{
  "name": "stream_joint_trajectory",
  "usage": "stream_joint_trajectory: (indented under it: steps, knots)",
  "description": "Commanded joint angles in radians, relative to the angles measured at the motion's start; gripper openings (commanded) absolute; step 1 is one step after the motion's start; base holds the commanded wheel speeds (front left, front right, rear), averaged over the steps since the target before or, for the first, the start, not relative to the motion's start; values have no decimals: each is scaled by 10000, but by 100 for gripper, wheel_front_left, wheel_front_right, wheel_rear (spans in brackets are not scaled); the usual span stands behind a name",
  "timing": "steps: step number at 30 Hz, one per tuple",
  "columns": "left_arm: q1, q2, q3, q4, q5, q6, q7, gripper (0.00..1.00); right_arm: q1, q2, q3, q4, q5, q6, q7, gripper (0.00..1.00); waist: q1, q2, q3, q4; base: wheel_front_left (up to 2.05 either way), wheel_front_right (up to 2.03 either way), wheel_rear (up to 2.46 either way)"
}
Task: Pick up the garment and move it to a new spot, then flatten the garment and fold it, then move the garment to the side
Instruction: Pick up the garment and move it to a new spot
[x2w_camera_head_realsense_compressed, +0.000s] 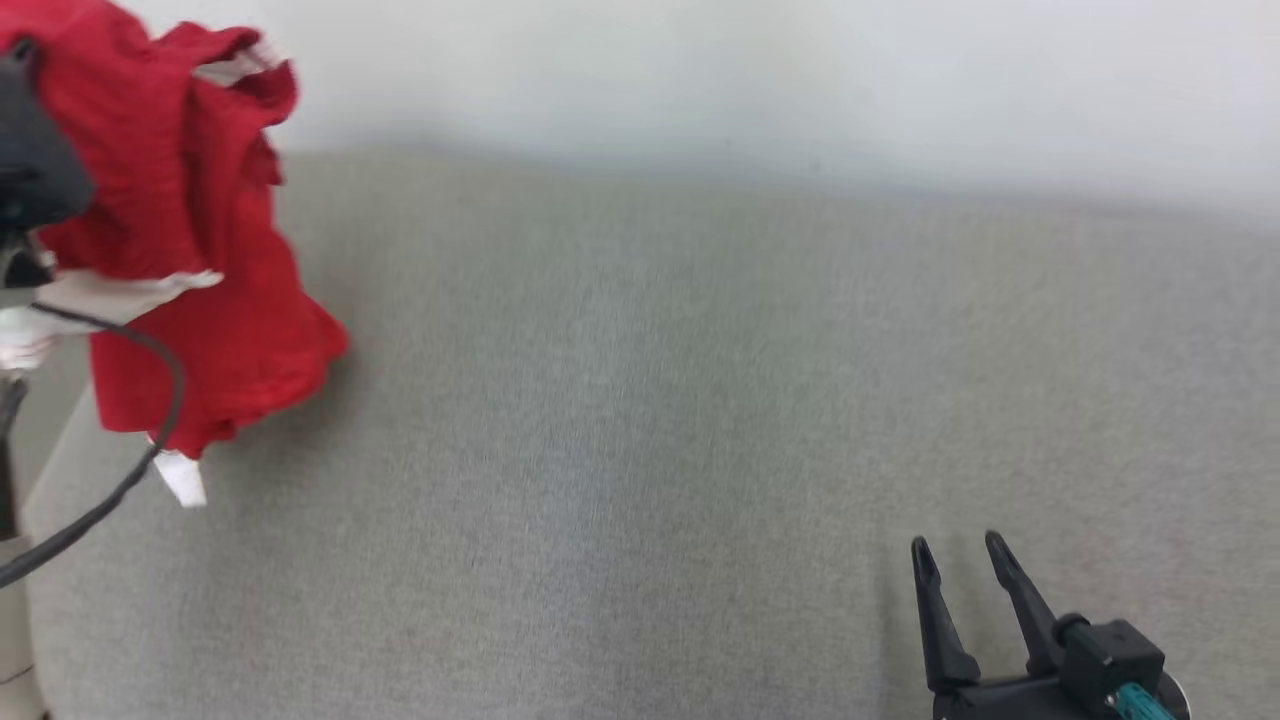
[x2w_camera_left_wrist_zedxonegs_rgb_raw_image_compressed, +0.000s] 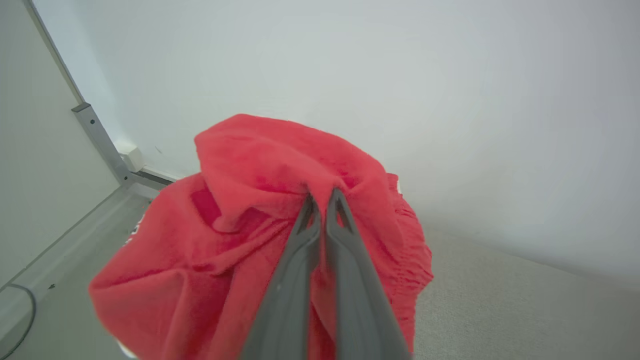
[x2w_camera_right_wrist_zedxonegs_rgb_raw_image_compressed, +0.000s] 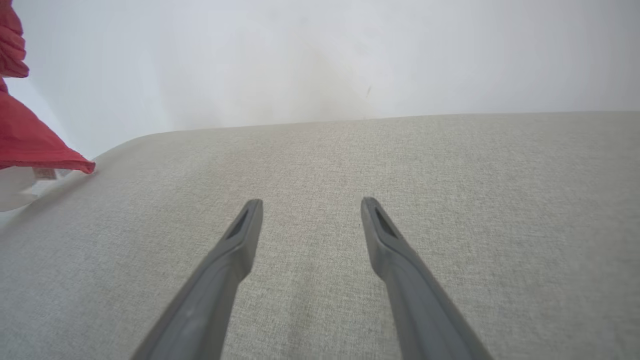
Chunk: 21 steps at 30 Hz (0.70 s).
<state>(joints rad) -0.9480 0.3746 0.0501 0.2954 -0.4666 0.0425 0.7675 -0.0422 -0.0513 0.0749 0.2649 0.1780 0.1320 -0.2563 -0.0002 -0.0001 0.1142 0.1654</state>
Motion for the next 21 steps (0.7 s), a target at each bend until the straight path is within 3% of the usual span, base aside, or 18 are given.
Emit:
stream_joint_trajectory:
  steps: [1,13,21]
  knots:
    - [-160,-30,-30,-86,29,-44,-11,0,152,16,-21,34,53,-22,-55,100,2,1,-824,-301,0,0,0]
    - [-819,-1830,-1572,-773,-670,-860,302,0,492,10,-219,47,-9,-22,-95,100,2,1,-1570,-1875,0,0,0]
    - [-447,-2897,-2463,-890,-1168,-1043,108,0,472,11,-249,-18,-70,-22,-81,100,2,1,-1487,-3059,0,0,0]
